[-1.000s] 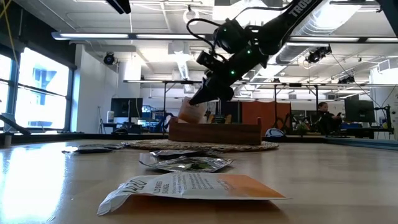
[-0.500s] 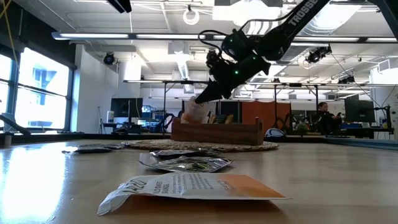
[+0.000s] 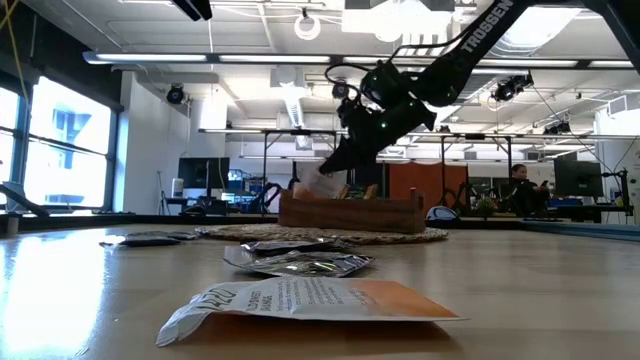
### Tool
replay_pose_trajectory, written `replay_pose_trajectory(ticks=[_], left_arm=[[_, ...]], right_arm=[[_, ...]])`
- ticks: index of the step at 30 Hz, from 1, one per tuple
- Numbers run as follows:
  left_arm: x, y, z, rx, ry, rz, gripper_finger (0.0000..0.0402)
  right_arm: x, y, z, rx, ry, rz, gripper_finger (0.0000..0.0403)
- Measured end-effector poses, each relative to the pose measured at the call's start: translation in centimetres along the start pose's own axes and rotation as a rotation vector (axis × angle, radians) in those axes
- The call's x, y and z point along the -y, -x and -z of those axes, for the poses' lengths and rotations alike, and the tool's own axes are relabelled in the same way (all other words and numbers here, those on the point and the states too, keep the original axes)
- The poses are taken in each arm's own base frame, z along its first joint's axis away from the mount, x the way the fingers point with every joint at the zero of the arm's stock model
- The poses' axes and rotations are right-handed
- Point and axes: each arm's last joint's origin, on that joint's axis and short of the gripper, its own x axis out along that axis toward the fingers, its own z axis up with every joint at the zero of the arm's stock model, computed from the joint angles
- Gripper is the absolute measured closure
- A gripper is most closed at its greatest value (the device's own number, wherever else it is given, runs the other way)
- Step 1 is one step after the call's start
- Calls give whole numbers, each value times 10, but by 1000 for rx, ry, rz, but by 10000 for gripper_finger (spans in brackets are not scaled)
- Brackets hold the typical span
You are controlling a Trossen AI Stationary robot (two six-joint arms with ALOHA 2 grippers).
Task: Pick & Place Tea
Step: Put the white tea bag into the left section of the wooden organizer, then adjust the wooden organizer
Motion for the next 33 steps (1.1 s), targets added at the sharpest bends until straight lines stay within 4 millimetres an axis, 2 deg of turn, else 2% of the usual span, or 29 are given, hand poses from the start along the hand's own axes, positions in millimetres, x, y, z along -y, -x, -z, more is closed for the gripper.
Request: replay_pose_trajectory(ticks=[4,15,20,23,26,33], left_arm=[[0,0,0,1,7,0,250],[0,0,0,8,25,-4,250],[0,0,0,8,26,-4,250],[0,0,0,8,26,-4,250],[0,0,0,8,26,-4,250],[0,0,0,8,26,-4,250]], right_arm=[[1,0,1,-8,43,32,379],[3,0,-4,42,35,64,274],[10,1,-8,51,29,306,257],[16,4,-7,33,20,465,264],[20,6,-4,-7,9,523,285],[20,6,8,-118,-11,463,390]])
